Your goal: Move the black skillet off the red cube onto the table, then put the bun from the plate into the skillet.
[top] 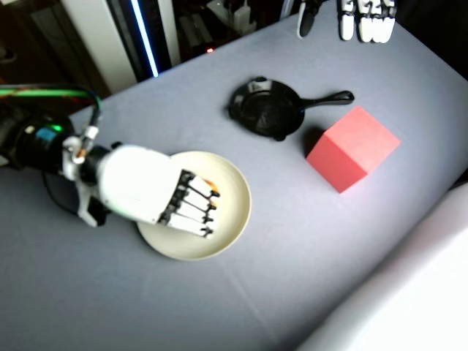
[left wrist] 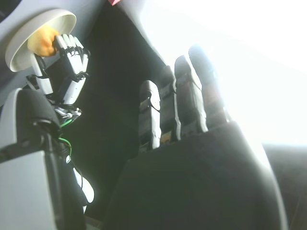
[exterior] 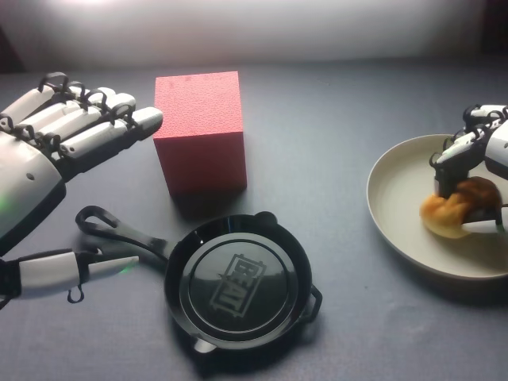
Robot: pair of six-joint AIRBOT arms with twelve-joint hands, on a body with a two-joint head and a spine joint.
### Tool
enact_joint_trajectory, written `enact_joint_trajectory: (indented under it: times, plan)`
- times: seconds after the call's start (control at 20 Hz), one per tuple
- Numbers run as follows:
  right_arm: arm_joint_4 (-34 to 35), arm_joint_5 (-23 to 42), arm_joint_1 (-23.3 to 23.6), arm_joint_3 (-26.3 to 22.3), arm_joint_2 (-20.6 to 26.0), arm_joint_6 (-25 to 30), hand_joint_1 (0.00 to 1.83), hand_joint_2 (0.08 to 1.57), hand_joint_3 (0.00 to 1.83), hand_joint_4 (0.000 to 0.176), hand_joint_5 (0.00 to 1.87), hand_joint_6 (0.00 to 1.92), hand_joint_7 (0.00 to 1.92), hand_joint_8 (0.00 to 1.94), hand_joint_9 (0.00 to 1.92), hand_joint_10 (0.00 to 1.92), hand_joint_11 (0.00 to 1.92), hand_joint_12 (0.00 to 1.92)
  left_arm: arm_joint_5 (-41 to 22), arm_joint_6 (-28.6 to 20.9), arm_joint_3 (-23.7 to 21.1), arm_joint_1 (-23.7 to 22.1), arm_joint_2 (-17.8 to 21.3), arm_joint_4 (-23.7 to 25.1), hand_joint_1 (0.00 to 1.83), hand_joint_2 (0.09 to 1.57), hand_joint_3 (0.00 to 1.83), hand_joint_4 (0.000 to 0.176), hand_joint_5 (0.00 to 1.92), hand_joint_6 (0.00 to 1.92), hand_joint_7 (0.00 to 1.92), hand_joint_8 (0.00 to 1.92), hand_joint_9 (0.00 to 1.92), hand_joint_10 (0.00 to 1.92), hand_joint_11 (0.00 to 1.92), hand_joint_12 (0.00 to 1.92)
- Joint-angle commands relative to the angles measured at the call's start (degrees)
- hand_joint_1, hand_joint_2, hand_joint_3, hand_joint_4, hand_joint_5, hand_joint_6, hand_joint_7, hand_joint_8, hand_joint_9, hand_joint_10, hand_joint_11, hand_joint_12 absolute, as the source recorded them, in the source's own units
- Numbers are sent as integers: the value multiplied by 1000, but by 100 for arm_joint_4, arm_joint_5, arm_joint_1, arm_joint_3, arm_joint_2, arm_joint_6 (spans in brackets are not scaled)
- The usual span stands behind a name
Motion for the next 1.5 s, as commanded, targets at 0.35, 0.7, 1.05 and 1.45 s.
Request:
enact_joint_trajectory:
  times: [0.35, 0.7, 1.05, 1.45]
  plan:
    - [-1204, 1947, 871, -543, -100, 304, 1344, 1189, 0, 0, 795, 1246, 811, 1302, 765, 1329, 579, 1277, -1242, 75, -12, 186, 26, -282, 638, 1077, 9, 38, 201, 0, 217, 4, 218, 4, 0, 737]
    - [-2354, 1252, 1399, -340, -1114, 802, 1230, 1198, 6, 0, 773, 1166, 842, 1383, 821, 1362, 797, 1554, -1699, 197, -81, 364, 126, -535, 228, 1197, 14, 23, 245, 1, 271, 1, 296, 6, 0, 786]
    - [-2760, 392, 1511, -118, -1522, 858, 880, 1042, 0, 113, 332, 320, 203, 354, 167, 410, 5, 984, -1655, 201, -93, 400, 111, -570, 179, 1235, 3, 0, 253, 7, 294, 5, 329, 9, 0, 973]
    - [-1850, 1166, 1186, -343, -960, 857, 828, 909, 5, 77, 207, 6, 81, 5, 71, 5, 0, 185, -1845, 200, -130, 521, 91, -695, 166, 1250, 0, 8, 272, 2, 288, 1, 334, 2, 0, 928]
